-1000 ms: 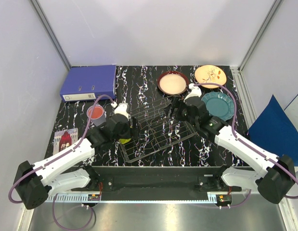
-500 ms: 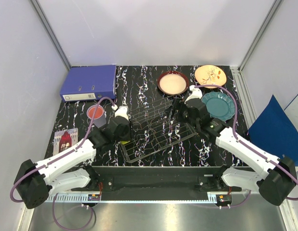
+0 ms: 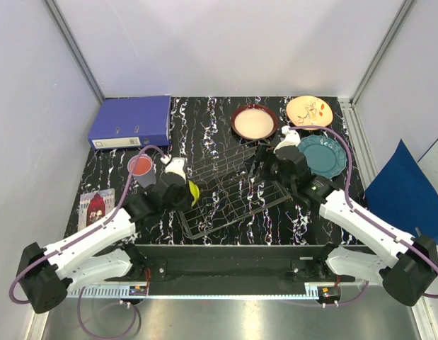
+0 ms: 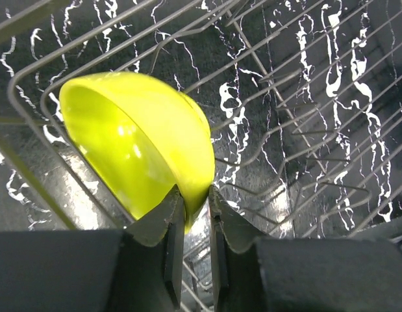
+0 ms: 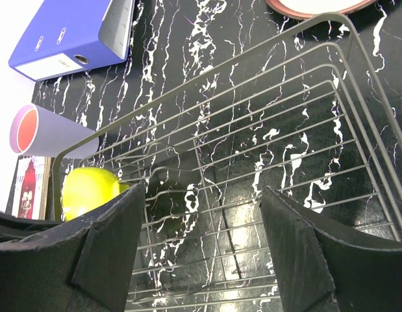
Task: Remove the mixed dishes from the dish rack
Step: Pick up the bowl from the dish rack.
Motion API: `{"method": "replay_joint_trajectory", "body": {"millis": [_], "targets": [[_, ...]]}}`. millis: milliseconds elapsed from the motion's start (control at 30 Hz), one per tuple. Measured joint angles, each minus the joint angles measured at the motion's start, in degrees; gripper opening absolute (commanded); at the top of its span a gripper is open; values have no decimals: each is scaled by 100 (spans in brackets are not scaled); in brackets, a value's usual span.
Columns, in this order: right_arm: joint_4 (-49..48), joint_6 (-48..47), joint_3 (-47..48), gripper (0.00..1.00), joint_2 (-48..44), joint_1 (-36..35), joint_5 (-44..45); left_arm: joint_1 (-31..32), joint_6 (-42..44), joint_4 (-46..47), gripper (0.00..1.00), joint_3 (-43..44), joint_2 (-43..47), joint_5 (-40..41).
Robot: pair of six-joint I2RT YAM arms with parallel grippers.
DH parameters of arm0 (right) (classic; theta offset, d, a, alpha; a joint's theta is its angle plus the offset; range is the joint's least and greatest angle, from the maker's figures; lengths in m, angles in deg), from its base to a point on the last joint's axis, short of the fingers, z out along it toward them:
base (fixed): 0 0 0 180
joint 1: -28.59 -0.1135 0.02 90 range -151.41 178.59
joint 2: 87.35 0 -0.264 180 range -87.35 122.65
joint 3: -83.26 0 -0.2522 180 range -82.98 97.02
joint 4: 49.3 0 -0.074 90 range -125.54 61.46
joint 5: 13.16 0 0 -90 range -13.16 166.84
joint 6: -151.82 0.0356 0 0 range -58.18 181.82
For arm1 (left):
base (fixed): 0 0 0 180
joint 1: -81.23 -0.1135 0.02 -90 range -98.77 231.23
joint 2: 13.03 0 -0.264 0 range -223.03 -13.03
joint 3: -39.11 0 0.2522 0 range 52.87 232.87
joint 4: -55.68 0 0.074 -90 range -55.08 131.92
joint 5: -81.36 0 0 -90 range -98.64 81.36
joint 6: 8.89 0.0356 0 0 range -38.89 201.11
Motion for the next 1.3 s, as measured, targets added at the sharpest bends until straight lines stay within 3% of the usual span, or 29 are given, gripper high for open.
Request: {"method": "replay_joint_trajectory", "body": {"millis": [267, 433, 733, 1033, 1167, 1300], "targets": [[0, 2, 0, 79, -28, 0, 20, 4, 448, -398, 1, 1209, 214, 138], [2, -4, 0, 79, -122, 0, 37, 4, 866, -494, 0, 1947, 223, 39], [516, -155, 520, 80, -407, -2, 175, 120, 2243, -487, 0, 2487, -87, -1290], [1453, -260, 2109, 80, -330, -2, 127, 2435, 5005, -586, 0, 2146, -188, -1204], [2127, -304, 2636, 79, -39, -2, -2, 3126, 6290, -601, 0, 1779, -225, -922], [2959, -417, 3058, 79, 227, -4, -175, 3399, 7156, -745, 0, 1497, -326, -876]]}}
